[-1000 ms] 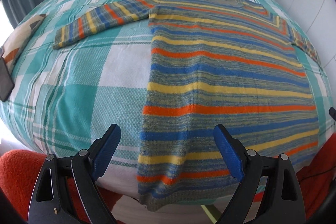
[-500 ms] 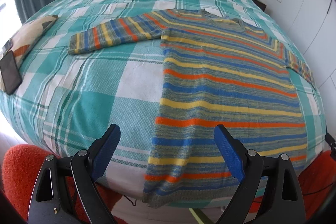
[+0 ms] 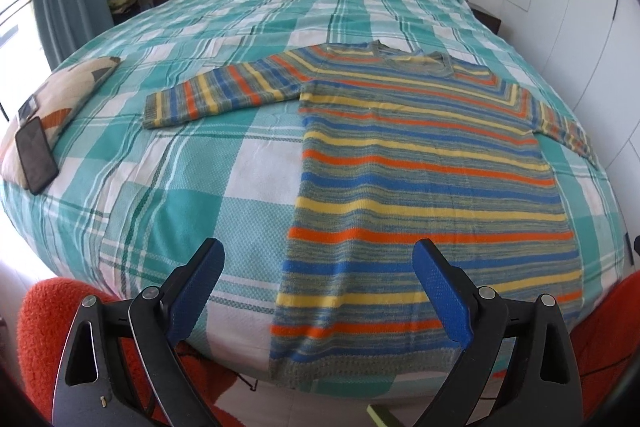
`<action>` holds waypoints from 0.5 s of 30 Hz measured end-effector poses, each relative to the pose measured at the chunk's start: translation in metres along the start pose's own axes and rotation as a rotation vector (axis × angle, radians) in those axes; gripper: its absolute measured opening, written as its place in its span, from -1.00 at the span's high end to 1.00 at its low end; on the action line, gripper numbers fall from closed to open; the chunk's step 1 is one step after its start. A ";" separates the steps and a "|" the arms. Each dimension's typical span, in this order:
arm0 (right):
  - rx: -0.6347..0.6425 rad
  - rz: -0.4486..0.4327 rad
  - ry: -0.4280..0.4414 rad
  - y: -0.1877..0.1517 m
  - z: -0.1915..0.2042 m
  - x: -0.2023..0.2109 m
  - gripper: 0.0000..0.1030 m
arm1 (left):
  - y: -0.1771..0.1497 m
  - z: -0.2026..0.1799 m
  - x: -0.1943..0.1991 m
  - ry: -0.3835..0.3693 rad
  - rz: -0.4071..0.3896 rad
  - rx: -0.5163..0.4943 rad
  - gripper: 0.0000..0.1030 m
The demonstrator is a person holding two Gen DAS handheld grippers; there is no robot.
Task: Fold small clothes
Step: 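Open the left gripper and withdraw it from the folded sleeve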
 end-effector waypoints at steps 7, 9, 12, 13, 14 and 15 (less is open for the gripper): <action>-0.084 -0.009 0.287 0.014 0.003 -0.014 -0.67 | -0.008 -0.015 -0.020 -0.235 0.167 0.065 -0.87; -0.125 0.012 0.395 0.022 0.003 -0.030 -0.67 | -0.013 -0.022 -0.041 -0.272 0.277 0.097 -0.87; -0.263 0.022 0.509 0.048 -0.026 -0.066 -0.67 | -0.002 -0.021 -0.058 -0.147 0.283 0.045 -0.87; -0.324 0.019 0.524 0.060 -0.044 -0.082 -0.67 | 0.007 -0.020 -0.059 -0.098 0.242 0.017 -0.87; -0.389 0.016 0.525 0.072 -0.064 -0.098 -0.67 | 0.017 -0.018 -0.058 -0.052 0.196 -0.011 -0.87; -0.456 0.018 0.517 0.084 -0.087 -0.117 -0.67 | 0.027 -0.018 -0.057 -0.019 0.154 -0.038 -0.87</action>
Point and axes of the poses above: each gripper's, at about its wrist camera, not at the fingertips, and x roughly against the way its jaws point, z to its left, y to its top, the point moved 5 cm from there along -x, roughly the way its jaws point, and after that the axes turned 1 degree about -x, right-handed, at the moved point
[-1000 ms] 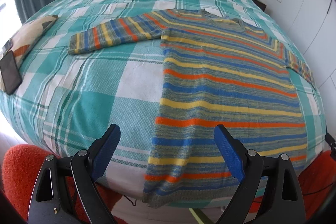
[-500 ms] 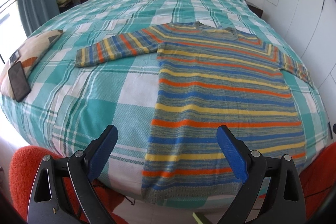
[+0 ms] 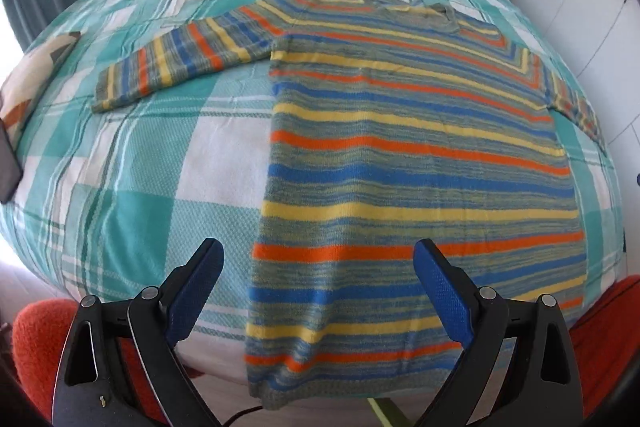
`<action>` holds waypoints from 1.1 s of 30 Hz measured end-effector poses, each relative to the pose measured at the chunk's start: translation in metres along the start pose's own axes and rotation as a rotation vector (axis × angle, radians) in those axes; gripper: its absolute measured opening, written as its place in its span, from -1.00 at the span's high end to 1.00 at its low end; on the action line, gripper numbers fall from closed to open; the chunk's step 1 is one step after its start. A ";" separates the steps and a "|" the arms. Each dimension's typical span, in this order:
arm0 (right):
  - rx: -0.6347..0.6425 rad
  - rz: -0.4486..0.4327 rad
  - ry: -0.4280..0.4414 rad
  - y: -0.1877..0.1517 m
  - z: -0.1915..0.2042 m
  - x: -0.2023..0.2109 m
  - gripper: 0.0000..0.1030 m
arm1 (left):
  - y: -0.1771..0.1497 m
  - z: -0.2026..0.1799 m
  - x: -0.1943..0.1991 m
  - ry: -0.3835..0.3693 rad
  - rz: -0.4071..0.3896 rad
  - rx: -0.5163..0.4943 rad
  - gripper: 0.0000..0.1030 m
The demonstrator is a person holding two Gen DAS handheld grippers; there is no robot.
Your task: Fold small clothes
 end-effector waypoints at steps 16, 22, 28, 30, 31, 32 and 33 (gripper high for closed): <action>-0.198 0.281 -0.166 0.105 -0.128 -0.160 0.26 | -0.012 0.044 -0.047 0.023 -0.043 0.115 -0.88; 0.006 0.267 -0.389 0.120 -0.104 -0.146 0.91 | -0.007 0.041 -0.048 0.017 -0.066 0.114 -0.88; 0.282 0.170 -0.341 0.134 0.020 -0.132 0.91 | -0.006 0.044 -0.042 -0.013 -0.082 0.130 -0.88; 0.265 0.165 -0.145 0.133 0.078 -0.128 0.91 | -0.005 0.048 -0.040 -0.025 -0.088 0.147 -0.88; 0.252 0.171 -0.017 0.130 0.110 -0.127 0.91 | -0.004 0.050 -0.040 -0.030 -0.088 0.155 -0.88; 0.246 0.179 0.087 0.127 0.140 -0.128 0.91 | -0.004 0.052 -0.040 -0.036 -0.088 0.164 -0.88; 0.241 0.195 0.202 0.122 0.169 -0.131 0.90 | -0.004 0.054 -0.040 -0.044 -0.088 0.174 -0.88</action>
Point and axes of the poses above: each gripper's, at about its wrist camera, not at the fingertips, and x roughly against the way its jaws point, z to its left, y to its top, the point moved 5 cm from there along -x, roughly the way its jaws point, and after that the axes turned 1 degree about -x, right-handed, at the moved point
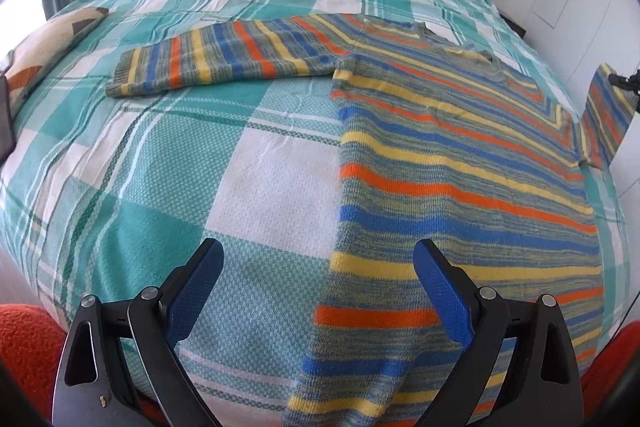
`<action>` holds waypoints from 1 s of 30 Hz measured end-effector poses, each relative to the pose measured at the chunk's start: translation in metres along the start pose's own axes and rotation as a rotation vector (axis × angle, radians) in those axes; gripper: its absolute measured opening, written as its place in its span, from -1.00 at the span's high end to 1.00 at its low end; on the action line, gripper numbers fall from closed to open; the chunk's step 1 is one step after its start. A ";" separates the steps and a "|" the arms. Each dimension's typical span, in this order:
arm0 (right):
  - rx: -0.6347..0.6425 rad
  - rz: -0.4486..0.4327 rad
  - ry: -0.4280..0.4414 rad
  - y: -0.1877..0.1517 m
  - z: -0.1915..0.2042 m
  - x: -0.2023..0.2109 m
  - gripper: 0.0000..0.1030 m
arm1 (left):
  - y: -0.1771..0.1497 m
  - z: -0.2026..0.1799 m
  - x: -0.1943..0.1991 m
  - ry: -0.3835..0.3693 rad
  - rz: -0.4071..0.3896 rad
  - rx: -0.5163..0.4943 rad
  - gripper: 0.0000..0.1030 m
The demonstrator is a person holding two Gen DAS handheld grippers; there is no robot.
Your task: Fold small clothes
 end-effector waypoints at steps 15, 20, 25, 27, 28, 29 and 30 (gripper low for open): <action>-0.318 0.274 0.057 -0.069 -0.027 -0.129 -0.56 | 0.003 0.004 -0.001 -0.015 -0.001 0.029 -0.88; -0.316 0.145 -0.115 -0.075 -0.069 -0.100 -0.29 | -0.002 0.000 -0.001 0.015 -0.004 -0.009 -0.88; -0.250 0.241 0.214 -0.087 -0.021 -0.094 -0.29 | 0.000 -0.003 -0.009 0.020 0.011 -0.009 -0.88; -0.209 0.302 0.073 -0.103 -0.027 -0.109 -0.29 | -0.001 -0.004 -0.010 0.042 0.009 -0.022 -0.88; -0.186 0.314 -0.016 -0.110 -0.035 -0.113 -0.15 | -0.002 -0.004 -0.010 0.055 0.008 -0.032 -0.88; -0.173 0.292 -0.036 -0.113 -0.038 -0.112 -0.09 | -0.003 -0.004 -0.009 0.068 0.006 -0.040 -0.88; -0.163 0.259 -0.042 -0.115 -0.038 -0.106 -0.10 | -0.004 -0.002 -0.007 0.078 0.002 -0.047 -0.88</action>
Point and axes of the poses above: each gripper's, at about its wrist camera, not at the fingertips, and x roughly against the way its jaws point, z to its left, y to its top, the point moved 5 cm from there along -x, roughly the way its jaws point, and after that the axes turned 1 degree about -x, right-handed, at the moved point
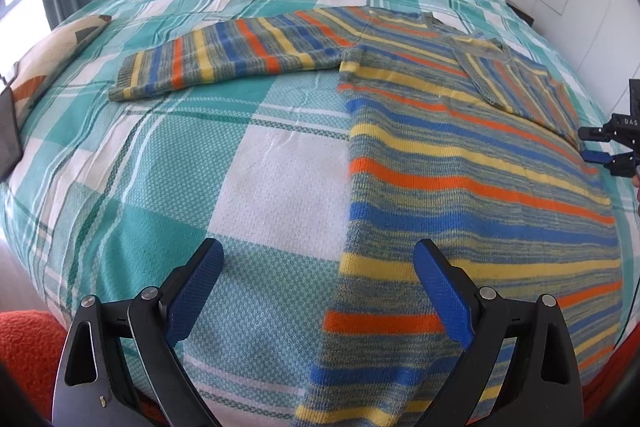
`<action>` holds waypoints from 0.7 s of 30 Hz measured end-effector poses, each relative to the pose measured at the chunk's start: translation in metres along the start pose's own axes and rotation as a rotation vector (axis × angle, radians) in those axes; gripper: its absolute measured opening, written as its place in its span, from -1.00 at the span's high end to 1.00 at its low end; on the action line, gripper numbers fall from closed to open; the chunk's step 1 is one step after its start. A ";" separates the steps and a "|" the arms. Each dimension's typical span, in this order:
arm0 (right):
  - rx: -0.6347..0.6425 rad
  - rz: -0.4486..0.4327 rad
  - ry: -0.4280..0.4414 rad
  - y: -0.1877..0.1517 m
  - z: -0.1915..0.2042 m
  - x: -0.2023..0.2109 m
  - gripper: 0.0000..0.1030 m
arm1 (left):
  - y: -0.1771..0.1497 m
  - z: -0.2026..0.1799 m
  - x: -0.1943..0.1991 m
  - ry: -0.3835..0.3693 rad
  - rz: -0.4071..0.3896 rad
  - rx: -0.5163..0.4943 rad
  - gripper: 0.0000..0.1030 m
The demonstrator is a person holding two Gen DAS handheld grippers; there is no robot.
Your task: Fold small clothes
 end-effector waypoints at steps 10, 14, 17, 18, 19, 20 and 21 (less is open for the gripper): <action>0.145 -0.300 -0.218 -0.091 -0.027 0.103 -0.47 | -0.002 0.012 -0.004 0.001 0.026 0.038 -0.88; 0.118 -0.343 -0.292 -0.143 -0.056 0.118 -0.47 | -0.006 0.008 -0.009 0.017 0.038 0.022 -0.91; 0.052 -0.309 -0.296 -0.171 -0.076 0.112 -0.48 | -0.011 0.007 -0.016 0.029 0.045 0.034 -0.99; 0.036 -0.283 -0.296 -0.175 -0.079 0.107 -0.48 | -0.011 0.006 -0.018 0.032 0.047 0.041 -0.99; 0.044 -0.280 -0.306 -0.175 -0.078 0.106 -0.51 | -0.012 0.007 -0.020 0.035 0.053 0.046 -0.99; 0.064 -0.284 -0.314 -0.174 -0.076 0.105 -0.52 | -0.012 0.007 -0.021 0.037 0.067 0.046 -0.99; 0.077 -0.290 -0.314 -0.172 -0.074 0.105 -0.53 | -0.011 0.007 -0.021 0.036 0.083 0.040 -0.99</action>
Point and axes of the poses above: each gripper's, at about its wrist camera, not at the fingertips, and x roughly against the way its jaws point, z to its left, y to its top, the point moved 5 cm from there along -x, roughly the way its jaws point, and after that the axes turned 1 degree about -x, right-handed, at the moved point
